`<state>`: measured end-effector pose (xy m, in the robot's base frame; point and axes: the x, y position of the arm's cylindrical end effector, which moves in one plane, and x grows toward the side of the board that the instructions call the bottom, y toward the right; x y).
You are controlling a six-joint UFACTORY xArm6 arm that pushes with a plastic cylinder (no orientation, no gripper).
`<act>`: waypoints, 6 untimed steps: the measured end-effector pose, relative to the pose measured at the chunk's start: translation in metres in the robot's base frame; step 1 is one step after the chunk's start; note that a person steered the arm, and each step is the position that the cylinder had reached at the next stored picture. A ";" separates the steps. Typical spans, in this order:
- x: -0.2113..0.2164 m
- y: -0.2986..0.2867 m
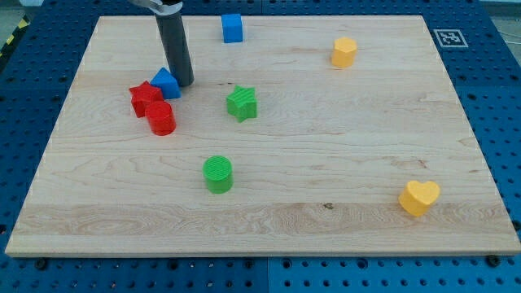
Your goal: Adjust the red star above to the red circle
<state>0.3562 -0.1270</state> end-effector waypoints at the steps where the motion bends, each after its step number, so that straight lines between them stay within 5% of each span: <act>1: -0.002 0.003; 4: -0.043 0.013; 6: -0.061 -0.039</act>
<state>0.2954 -0.1661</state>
